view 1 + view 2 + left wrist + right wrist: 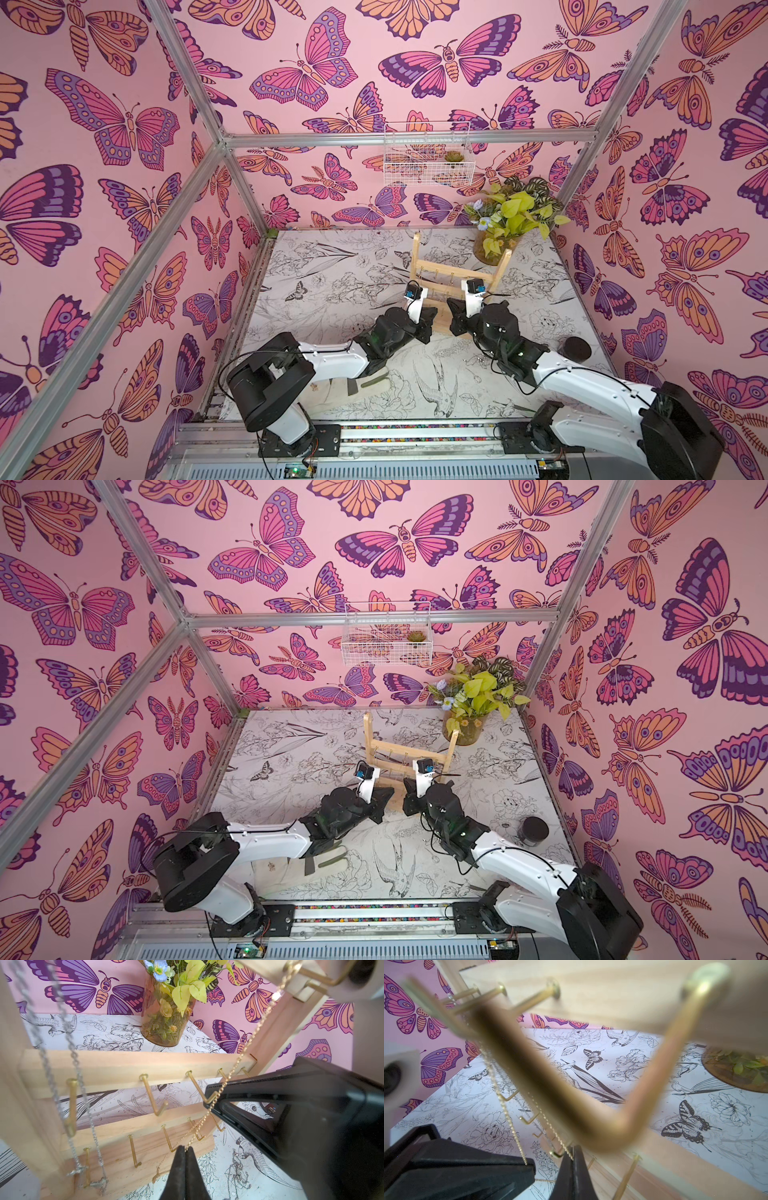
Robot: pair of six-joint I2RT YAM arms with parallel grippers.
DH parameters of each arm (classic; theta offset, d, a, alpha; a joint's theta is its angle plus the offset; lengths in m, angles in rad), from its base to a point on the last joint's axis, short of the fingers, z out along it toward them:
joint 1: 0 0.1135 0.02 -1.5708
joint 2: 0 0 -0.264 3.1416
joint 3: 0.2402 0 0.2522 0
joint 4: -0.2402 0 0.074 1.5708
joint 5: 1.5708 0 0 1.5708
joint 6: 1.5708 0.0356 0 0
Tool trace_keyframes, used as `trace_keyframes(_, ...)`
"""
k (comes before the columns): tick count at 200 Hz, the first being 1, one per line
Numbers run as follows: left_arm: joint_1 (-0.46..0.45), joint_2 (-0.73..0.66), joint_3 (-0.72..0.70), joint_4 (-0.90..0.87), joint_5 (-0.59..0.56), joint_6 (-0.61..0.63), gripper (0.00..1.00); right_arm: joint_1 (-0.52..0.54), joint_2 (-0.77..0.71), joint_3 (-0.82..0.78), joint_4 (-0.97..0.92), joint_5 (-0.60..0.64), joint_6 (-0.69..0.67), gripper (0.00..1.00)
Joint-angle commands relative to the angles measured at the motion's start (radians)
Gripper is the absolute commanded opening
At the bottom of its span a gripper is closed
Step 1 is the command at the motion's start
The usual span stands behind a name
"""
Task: Hang the necklace on the jewelry display stand
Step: Hang the necklace on the stand.
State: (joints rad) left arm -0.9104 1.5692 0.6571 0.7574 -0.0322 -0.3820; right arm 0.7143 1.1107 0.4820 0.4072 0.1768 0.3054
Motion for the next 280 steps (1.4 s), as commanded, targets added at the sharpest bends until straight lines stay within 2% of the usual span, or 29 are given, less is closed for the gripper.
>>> trace_keyframes(1, -0.002, -0.012, -0.004, -0.064, -0.022, 0.015, 0.01, 0.005, 0.000, 0.028, -0.032, -0.051, -0.010, 0.00)
trace_keyframes(61, -0.005, 0.002, -0.004, -0.067, -0.015, 0.004, 0.00, 0.004, -0.022, 0.033, -0.083, -0.027, -0.017, 0.00)
trace_keyframes(143, -0.008, -0.061, -0.006, -0.085, -0.046, 0.022, 0.00, 0.004, 0.066, 0.024, 0.057, -0.095, 0.039, 0.00)
trace_keyframes(206, -0.010, -0.050, -0.016, -0.088, -0.065, 0.013, 0.01, 0.004, 0.031, 0.037, -0.009, -0.090, 0.038, 0.01)
trace_keyframes(249, -0.010, -0.028, -0.004, -0.105, -0.080, 0.006, 0.08, 0.004, 0.028, 0.037, -0.038, -0.050, 0.031, 0.01)
trace_keyframes(280, -0.010, -0.016, 0.008, -0.120, -0.084, 0.006, 0.14, 0.004, 0.036, 0.038, -0.041, -0.042, 0.033, 0.08)
